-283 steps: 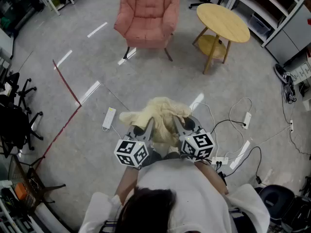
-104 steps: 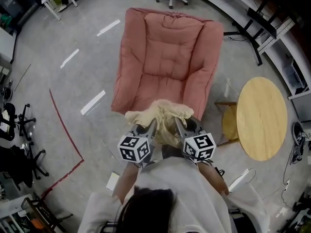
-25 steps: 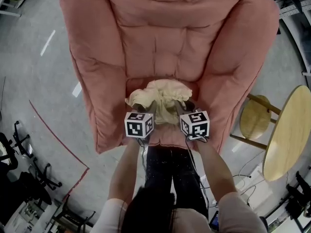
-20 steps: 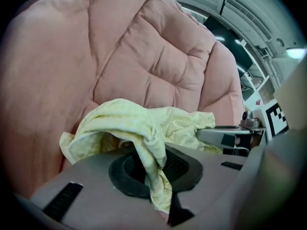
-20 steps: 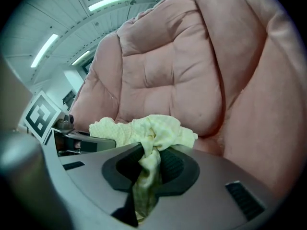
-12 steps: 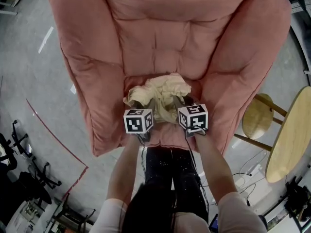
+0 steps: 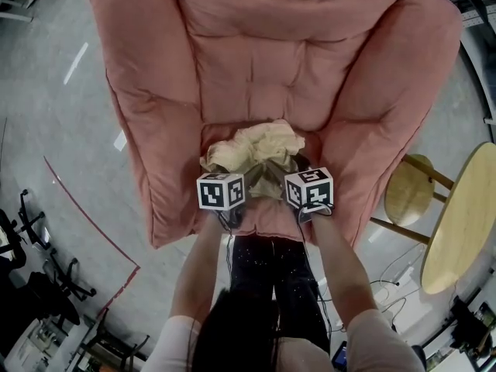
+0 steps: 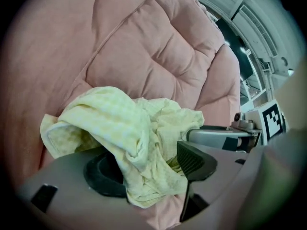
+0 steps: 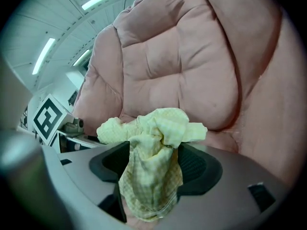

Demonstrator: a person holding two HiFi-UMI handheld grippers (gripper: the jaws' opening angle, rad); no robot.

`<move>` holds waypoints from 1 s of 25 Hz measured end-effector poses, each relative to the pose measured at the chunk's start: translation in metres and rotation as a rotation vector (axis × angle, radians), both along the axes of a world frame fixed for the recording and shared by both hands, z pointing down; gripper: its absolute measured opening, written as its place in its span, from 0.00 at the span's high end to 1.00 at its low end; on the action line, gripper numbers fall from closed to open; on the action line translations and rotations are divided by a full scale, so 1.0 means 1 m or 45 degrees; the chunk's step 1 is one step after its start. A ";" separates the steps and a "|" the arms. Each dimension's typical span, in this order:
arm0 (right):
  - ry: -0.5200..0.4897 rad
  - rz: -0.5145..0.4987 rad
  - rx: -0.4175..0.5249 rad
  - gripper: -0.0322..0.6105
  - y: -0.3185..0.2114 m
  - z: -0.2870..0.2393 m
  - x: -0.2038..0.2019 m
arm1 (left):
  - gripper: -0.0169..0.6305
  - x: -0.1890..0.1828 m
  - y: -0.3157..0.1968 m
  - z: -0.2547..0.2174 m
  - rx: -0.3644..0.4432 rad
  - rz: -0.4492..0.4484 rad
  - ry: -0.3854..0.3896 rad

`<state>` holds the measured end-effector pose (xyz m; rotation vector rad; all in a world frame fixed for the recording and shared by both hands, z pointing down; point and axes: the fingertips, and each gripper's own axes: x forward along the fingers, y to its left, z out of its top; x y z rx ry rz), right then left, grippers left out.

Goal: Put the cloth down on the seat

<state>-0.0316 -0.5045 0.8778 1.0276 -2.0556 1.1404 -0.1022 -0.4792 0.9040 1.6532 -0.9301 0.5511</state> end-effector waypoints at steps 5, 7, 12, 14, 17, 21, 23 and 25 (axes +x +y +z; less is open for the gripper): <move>-0.048 0.088 0.024 0.46 0.001 -0.017 0.008 | 0.45 -0.010 0.006 -0.009 0.018 -0.057 -0.028; -0.045 0.094 0.025 0.46 0.011 -0.031 0.018 | 0.45 -0.008 0.018 -0.019 0.001 -0.080 -0.042; -0.061 0.091 0.086 0.45 0.016 -0.083 0.019 | 0.45 -0.022 0.025 -0.067 0.018 -0.153 -0.072; -0.065 0.091 0.110 0.46 0.019 -0.107 0.024 | 0.45 -0.020 0.028 -0.091 0.036 -0.162 -0.066; -0.077 0.093 0.152 0.46 0.024 -0.141 0.031 | 0.45 -0.015 0.033 -0.128 0.096 -0.151 -0.063; -0.078 0.107 0.241 0.46 0.026 -0.194 0.044 | 0.45 -0.005 0.032 -0.184 0.214 -0.151 -0.050; -0.085 0.096 0.288 0.46 0.026 -0.220 0.047 | 0.47 -0.001 0.029 -0.212 0.280 -0.164 -0.051; -0.092 0.079 0.334 0.46 0.029 -0.242 0.046 | 0.49 0.001 0.031 -0.236 0.336 -0.163 -0.064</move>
